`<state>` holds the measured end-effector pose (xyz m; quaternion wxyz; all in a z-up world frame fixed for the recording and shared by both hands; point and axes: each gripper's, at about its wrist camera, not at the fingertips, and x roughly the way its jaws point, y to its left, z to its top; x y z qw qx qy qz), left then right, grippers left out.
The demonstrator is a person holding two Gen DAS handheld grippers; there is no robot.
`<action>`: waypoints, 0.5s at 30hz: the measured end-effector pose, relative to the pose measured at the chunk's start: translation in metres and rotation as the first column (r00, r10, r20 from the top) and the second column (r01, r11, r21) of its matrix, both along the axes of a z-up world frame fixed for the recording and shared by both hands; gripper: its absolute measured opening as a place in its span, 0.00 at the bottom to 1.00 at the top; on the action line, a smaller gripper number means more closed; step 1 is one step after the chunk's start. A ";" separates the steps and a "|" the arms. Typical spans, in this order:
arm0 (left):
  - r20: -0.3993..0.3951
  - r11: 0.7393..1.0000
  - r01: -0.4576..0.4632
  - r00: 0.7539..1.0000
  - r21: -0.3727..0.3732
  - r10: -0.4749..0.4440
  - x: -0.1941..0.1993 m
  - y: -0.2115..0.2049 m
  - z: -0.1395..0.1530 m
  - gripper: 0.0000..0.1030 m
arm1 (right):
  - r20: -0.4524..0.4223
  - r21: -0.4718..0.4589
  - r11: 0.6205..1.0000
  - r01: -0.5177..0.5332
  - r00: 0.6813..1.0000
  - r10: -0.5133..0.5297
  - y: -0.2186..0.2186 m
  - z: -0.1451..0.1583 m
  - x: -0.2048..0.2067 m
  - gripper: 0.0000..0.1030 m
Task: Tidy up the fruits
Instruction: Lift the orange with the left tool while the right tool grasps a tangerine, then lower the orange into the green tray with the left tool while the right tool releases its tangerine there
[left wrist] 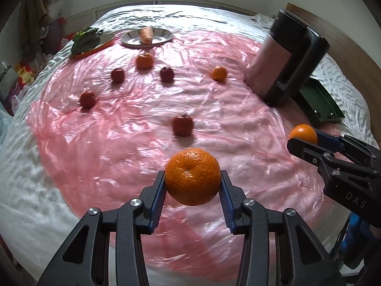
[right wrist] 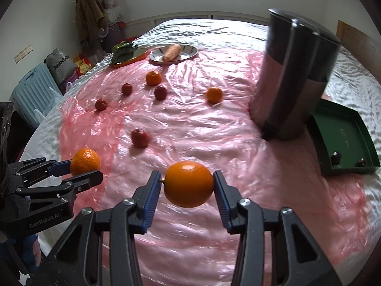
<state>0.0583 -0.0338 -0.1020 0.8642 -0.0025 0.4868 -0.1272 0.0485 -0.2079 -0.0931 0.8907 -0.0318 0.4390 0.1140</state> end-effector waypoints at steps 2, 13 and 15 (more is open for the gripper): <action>-0.003 1.000 0.019 1.000 0.007 -0.019 -0.001 -0.014 0.000 0.37 | 0.000 0.008 1.000 0.015 1.000 -0.015 -0.012 -0.001 -0.002 0.72; -0.017 0.992 0.123 0.992 0.027 -0.123 -0.011 -0.085 -0.001 0.37 | 0.013 0.048 0.992 0.112 0.994 -0.113 -0.078 -0.003 -0.009 0.72; -0.018 0.987 0.155 0.988 0.028 -0.155 -0.012 -0.101 0.002 0.37 | 0.021 0.054 0.989 0.137 0.990 -0.138 -0.094 -0.001 -0.008 0.72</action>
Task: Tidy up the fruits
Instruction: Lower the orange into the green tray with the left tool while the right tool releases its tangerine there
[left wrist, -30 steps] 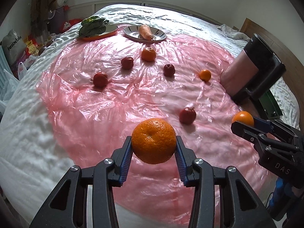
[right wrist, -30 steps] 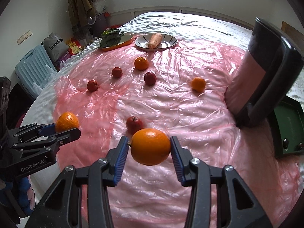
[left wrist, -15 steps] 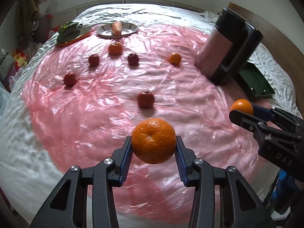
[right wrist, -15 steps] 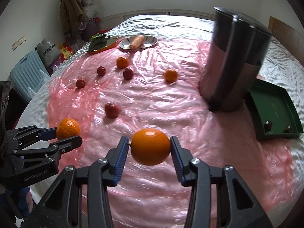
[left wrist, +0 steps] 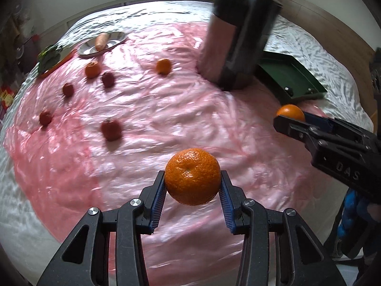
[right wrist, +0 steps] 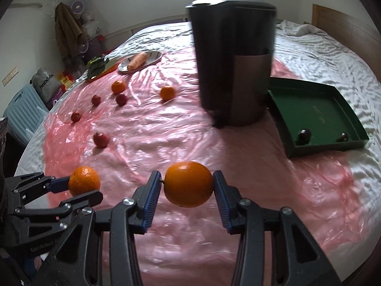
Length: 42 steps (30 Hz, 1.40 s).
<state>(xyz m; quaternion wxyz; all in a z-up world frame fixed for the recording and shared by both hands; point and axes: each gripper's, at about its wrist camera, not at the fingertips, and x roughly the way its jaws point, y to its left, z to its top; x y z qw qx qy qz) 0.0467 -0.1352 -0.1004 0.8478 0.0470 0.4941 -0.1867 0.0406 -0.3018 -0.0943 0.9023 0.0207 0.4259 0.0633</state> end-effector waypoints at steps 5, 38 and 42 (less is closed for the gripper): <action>0.023 0.994 0.109 0.994 -0.008 -0.109 -0.002 -0.053 0.011 0.37 | 0.023 -0.001 0.997 0.077 0.997 -0.077 -0.052 0.006 0.006 0.72; 0.033 0.969 0.239 0.970 0.065 -0.241 0.157 -0.320 -0.038 0.37 | 0.010 -0.083 0.903 0.421 0.907 -0.421 -0.323 -0.034 0.131 0.72; 0.021 0.971 0.232 0.972 0.059 -0.233 0.160 -0.318 -0.047 0.37 | -0.001 -0.087 0.907 0.412 0.910 -0.414 -0.320 -0.044 0.133 0.73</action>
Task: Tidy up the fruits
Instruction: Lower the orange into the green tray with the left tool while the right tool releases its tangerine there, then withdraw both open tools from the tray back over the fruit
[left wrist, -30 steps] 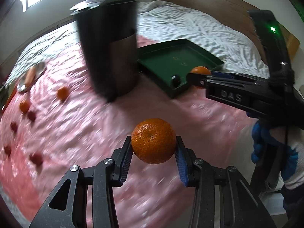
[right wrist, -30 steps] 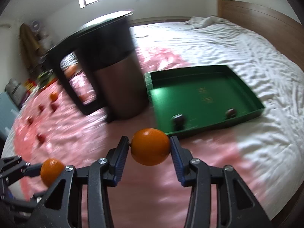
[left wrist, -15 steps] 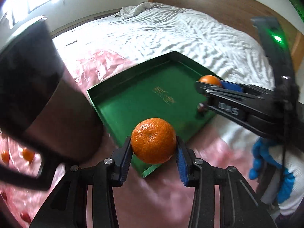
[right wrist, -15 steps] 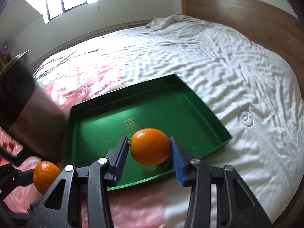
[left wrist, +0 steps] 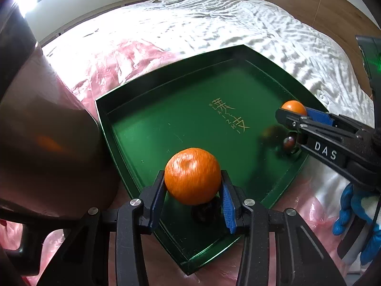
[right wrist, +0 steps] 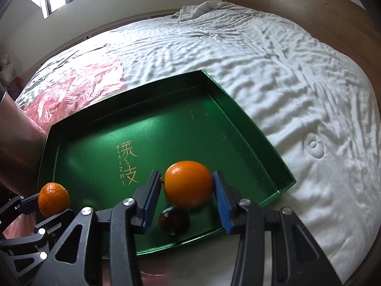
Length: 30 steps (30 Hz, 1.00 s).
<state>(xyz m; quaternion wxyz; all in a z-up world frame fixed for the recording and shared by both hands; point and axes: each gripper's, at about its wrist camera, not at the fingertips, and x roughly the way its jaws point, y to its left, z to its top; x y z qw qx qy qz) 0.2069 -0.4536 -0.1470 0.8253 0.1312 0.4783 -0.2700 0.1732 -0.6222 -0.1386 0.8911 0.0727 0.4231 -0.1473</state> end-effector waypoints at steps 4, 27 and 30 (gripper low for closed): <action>-0.021 1.000 0.006 1.000 0.004 -0.006 0.000 0.000 -0.008 0.37 | -0.007 -0.001 1.000 0.012 1.000 -0.012 -0.001 -0.006 -0.001 0.73; 0.095 0.998 0.011 0.995 -0.062 -0.005 -0.053 0.026 0.031 0.48 | 0.061 -0.063 0.998 -0.014 0.998 0.018 0.029 0.027 -0.042 1.00; 0.100 0.997 0.009 0.995 -0.082 -0.001 -0.064 0.037 0.038 0.49 | 0.064 -0.066 0.998 -0.022 0.998 0.027 0.037 0.032 -0.052 1.00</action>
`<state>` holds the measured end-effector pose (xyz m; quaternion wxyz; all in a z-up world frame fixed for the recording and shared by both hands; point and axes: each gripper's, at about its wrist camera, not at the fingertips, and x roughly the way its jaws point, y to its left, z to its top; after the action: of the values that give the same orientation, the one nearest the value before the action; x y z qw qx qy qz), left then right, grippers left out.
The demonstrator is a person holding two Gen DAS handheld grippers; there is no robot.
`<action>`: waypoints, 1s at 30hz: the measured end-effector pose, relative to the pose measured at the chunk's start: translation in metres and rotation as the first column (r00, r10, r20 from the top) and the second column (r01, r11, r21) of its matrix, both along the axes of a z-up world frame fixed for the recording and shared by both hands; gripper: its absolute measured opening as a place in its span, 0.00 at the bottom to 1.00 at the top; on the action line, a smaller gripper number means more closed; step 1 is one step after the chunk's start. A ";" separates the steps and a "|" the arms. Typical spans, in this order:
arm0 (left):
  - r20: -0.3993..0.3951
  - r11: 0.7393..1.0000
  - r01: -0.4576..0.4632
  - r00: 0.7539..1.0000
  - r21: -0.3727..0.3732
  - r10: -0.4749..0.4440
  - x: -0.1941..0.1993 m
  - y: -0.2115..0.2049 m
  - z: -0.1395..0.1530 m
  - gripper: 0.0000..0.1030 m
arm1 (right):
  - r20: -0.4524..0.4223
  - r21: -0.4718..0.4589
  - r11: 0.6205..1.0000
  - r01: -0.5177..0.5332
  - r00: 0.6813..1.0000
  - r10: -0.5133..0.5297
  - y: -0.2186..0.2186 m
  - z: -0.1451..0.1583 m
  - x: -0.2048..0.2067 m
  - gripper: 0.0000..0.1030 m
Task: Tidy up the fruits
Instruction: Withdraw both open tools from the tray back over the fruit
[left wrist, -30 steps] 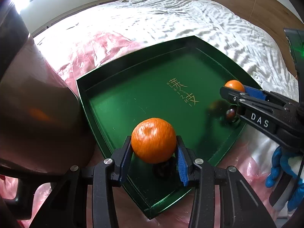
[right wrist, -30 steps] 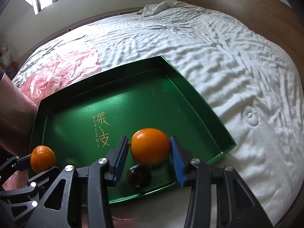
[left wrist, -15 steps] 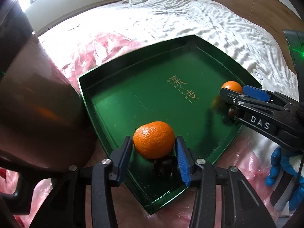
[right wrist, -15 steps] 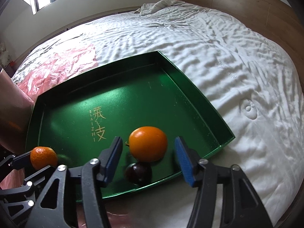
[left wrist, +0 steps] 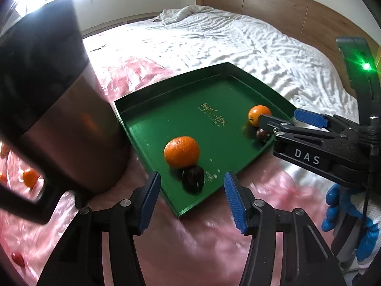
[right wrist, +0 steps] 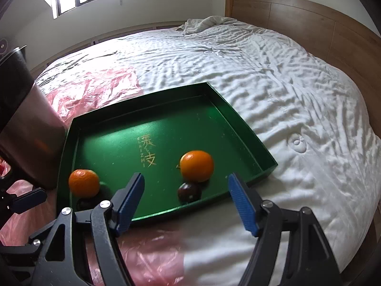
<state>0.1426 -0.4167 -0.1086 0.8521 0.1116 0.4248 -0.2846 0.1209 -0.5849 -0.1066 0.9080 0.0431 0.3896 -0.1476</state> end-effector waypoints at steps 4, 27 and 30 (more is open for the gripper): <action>0.002 1.000 -0.012 1.000 -0.019 0.012 -0.014 0.020 0.009 0.49 | 0.006 -0.004 1.000 -0.017 1.000 0.017 0.013 0.005 -0.015 1.00; 0.030 0.983 -0.181 0.983 -0.008 0.181 -0.075 0.180 0.028 0.54 | 0.057 -0.034 0.969 -0.244 0.968 0.246 0.180 0.040 -0.088 1.00; 0.031 0.978 -0.209 0.977 -0.002 0.209 -0.082 0.206 0.028 0.54 | 0.062 -0.038 0.958 -0.284 0.956 0.286 0.204 0.041 -0.091 1.00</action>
<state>0.0606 -0.2103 -0.0808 0.8837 0.0712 0.4212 -0.1913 0.0296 -0.3807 -0.0656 0.9328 -0.0217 0.3592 -0.0194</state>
